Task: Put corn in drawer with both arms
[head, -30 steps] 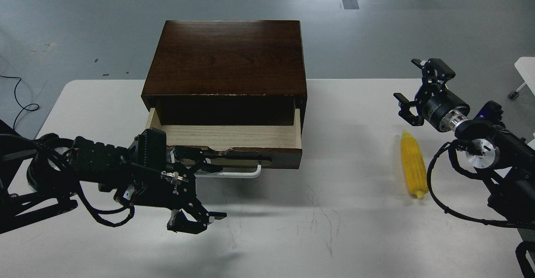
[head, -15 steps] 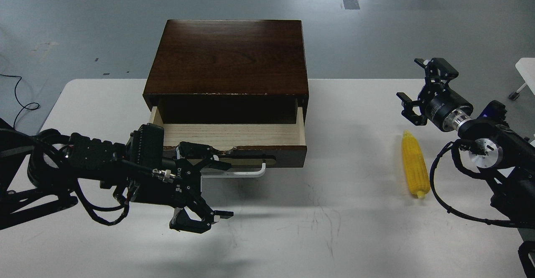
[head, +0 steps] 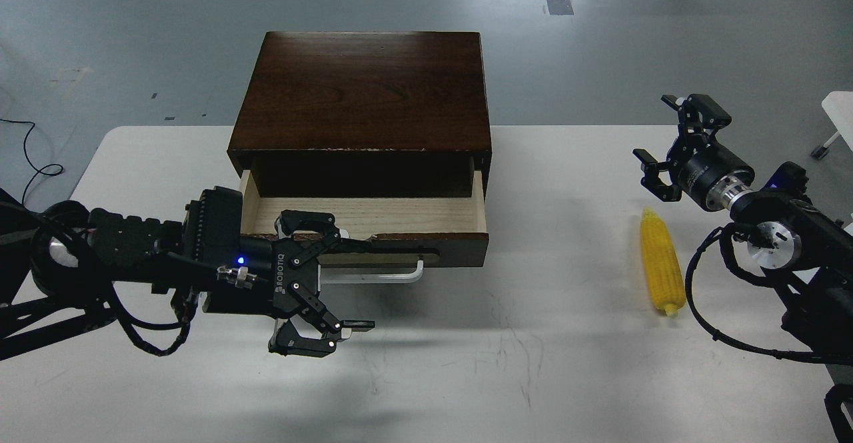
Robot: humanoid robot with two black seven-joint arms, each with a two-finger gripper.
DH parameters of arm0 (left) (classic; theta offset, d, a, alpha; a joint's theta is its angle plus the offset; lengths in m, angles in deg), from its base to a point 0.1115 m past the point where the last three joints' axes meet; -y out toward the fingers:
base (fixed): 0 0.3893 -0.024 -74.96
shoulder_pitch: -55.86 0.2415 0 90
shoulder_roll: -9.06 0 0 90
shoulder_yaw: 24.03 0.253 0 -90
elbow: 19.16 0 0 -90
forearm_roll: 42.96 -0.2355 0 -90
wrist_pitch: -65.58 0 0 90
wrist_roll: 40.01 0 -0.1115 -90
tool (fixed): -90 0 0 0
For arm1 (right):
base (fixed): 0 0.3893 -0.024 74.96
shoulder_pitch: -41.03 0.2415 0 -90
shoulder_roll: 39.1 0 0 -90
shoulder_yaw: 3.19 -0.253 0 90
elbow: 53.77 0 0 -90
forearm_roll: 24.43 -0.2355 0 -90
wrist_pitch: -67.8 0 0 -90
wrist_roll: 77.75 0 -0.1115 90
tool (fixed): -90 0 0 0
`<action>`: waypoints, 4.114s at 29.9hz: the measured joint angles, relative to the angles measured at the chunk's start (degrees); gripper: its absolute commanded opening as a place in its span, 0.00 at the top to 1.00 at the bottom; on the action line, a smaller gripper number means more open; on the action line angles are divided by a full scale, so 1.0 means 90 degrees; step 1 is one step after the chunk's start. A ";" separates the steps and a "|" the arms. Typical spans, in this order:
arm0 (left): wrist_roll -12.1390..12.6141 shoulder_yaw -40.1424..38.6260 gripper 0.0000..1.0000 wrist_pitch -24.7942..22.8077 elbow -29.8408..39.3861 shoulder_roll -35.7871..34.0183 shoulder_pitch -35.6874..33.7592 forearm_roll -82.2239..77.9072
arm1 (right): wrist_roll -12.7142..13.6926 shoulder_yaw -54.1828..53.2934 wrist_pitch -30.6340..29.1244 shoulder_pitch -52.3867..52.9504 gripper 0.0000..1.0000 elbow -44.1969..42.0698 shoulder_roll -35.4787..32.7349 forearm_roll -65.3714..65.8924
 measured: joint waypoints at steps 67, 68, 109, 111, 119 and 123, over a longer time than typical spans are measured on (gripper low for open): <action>0.2330 -0.2309 0.01 -0.4066 -0.8290 0.2451 0.0519 1.2823 | -0.0324 0.3415 0.0977 0.0188 0.04 0.3223 -0.2974 0.7103; 0.2330 -0.2307 0.01 -0.4066 -0.8290 0.2449 0.0519 1.2820 | -0.0297 0.3467 0.0979 0.0186 0.04 0.3214 -0.2940 0.7102; 0.2222 -0.2284 0.01 -0.4222 -0.8261 0.2348 0.0500 1.2747 | -0.0454 0.4085 0.2269 0.1362 0.88 0.2997 -0.2567 0.7213; 0.2222 -0.2284 0.01 -0.4222 -0.8262 0.2339 0.0493 1.2747 | -0.0662 0.4135 0.2378 0.1955 0.88 0.3042 -0.2676 0.7588; 0.2222 -0.2284 0.01 -0.4223 -0.8260 0.2332 0.0486 1.2747 | -0.1764 0.4630 0.3136 0.3999 0.89 0.3065 -0.2282 1.0039; 0.2249 -0.2284 0.01 -0.4223 -0.8269 0.2329 0.0468 1.2746 | -0.2116 0.4992 0.3435 0.4624 0.88 0.3065 -0.1675 1.0733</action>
